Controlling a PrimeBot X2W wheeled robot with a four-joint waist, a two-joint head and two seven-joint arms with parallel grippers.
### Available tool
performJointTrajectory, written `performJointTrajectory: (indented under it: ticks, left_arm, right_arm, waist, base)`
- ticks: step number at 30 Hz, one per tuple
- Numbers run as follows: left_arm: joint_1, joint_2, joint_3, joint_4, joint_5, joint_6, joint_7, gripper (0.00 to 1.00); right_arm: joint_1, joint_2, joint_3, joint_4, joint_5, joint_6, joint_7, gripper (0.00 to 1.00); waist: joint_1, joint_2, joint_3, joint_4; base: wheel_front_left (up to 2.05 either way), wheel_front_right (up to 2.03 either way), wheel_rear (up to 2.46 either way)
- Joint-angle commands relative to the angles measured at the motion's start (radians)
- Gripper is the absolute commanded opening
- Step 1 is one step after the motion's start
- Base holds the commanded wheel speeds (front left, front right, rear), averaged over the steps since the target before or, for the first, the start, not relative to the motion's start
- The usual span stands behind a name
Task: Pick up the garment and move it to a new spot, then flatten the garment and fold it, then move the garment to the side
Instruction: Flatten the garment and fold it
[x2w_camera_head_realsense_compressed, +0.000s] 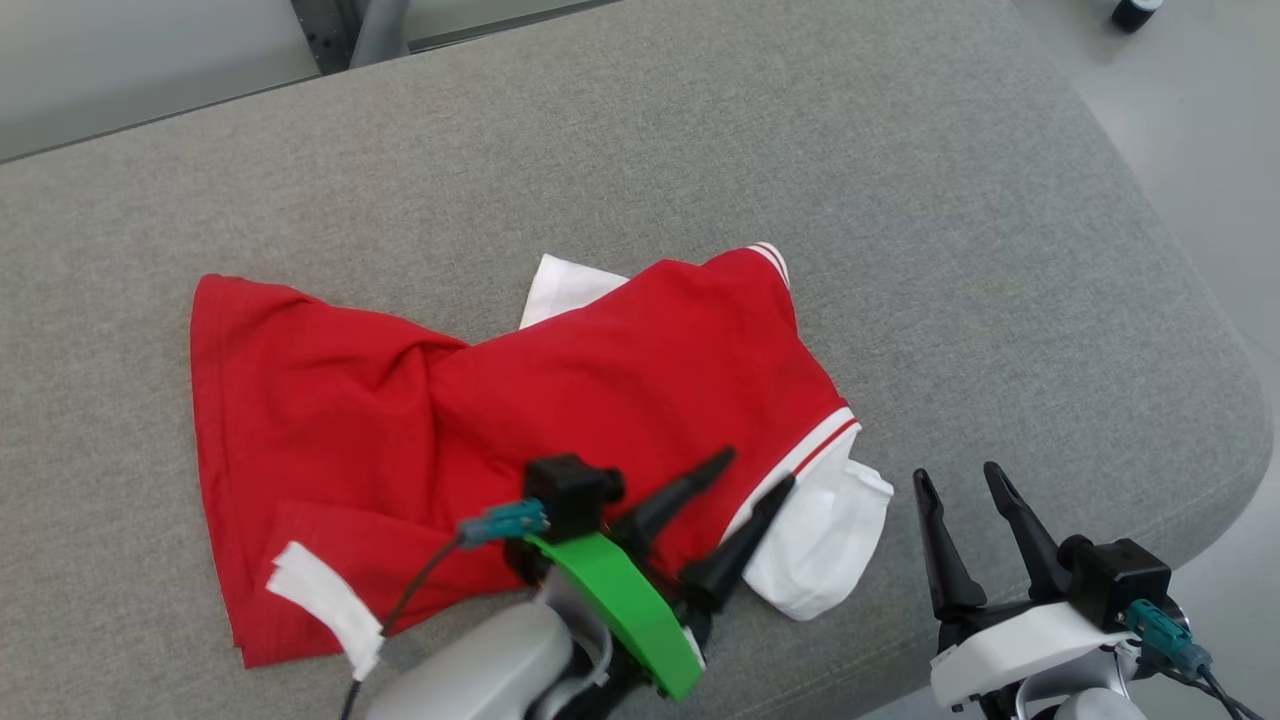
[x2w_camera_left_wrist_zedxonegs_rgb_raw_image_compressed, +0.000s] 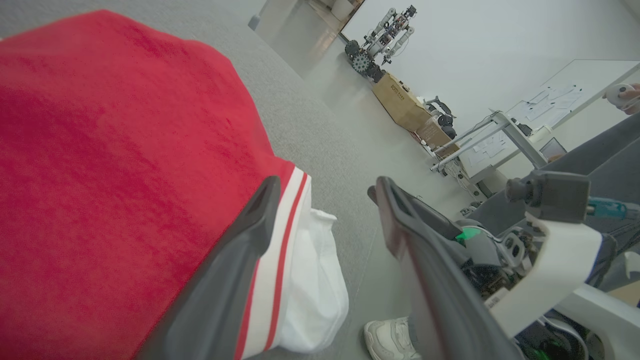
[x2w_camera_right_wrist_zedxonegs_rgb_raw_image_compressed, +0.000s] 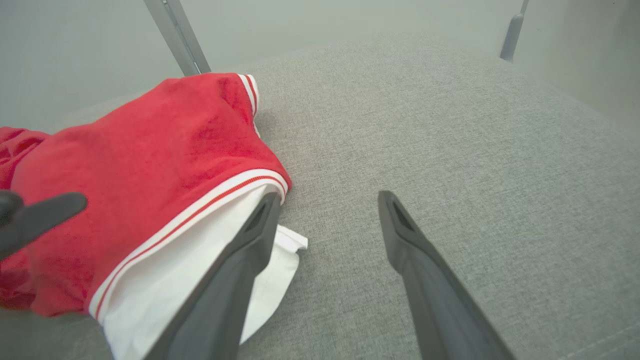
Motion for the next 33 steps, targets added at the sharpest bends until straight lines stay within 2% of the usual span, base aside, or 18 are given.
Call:
performJointTrajectory:
  ticks: [1, 7, 13, 17, 20, 21, 27, 33]
  left_arm:
    - [0.016, 0.011, 0.05, -0.018, 0.028, -0.003, -0.004, 1.0]
    - [0.19, 0.04, 0.425, -0.174, 0.237, 0.073, -0.003, 1.0]
    - [0.359, 0.07, 0.652, -0.226, 0.405, 0.126, -0.003, 1.0]
    - [0.45, 0.079, 0.765, -0.199, 0.455, 0.146, -0.003, 1.0]
    - [0.46, 0.096, 0.77, -0.125, 0.47, 0.127, 0.002, 1.0]
    - [0.427, 0.106, 0.763, -0.079, 0.471, 0.103, 0.006, 1.0]
    - [0.32, 0.117, 0.698, 0.026, 0.488, 0.033, 0.055, 1.0]
    - [0.222, 0.141, 0.643, 0.124, 0.48, 0.009, 0.154, 1.0]
  right_arm:
    - [0.011, -0.002, -0.004, 0.0, -0.009, 0.0, -0.003, 1.0]
    - [0.037, -0.002, -0.037, -0.032, -0.038, 0.0, -0.003, 1.0]
    - [0.045, -0.002, -0.06, -0.049, -0.063, 0.0, -0.003, 1.0]
    - [0.058, -0.002, -0.07, -0.058, -0.077, 0.0, -0.003, 1.0]
    - [0.061, -0.002, -0.065, -0.053, -0.087, 0.0, -0.003, 1.0]
    - [0.059, -0.003, -0.059, -0.05, -0.089, 0.0, -0.003, 1.0]
    - [0.04, -0.003, -0.038, -0.04, -0.083, 0.0, -0.003, 1.0]
    - [0.041, -0.003, -0.022, -0.035, -0.073, 0.0, -0.003, 1.0]
  waist:
    - [0.0, 0.0109, -0.013, 0.011]
    - [0.0, 0.0109, -0.057, 0.045]
    - [0.0, 0.0109, -0.09, 0.096]
    - [0.0, 0.0109, -0.102, 0.135]
    - [0.0, 0.0109, -0.103, 0.165]
    - [0.0, 0.0109, -0.103, 0.179]
    - [0.0, 0.0109, -0.101, 0.192]
    - [0.0, 0.0109, -0.092, 0.18]
  base:
    - [0.0, 0.0, 0.0]
    - [0.0, 0.0, 0.0]
    - [0.0, 0.0, 0.0]
    - [0.0, 0.0, 0.0]
    - [0.0, 0.0, 0.0]
    - [0.0, 0.0, 0.0]
    - [0.0, 0.0, 0.0]
    - [0.0, 0.0, 0.0]
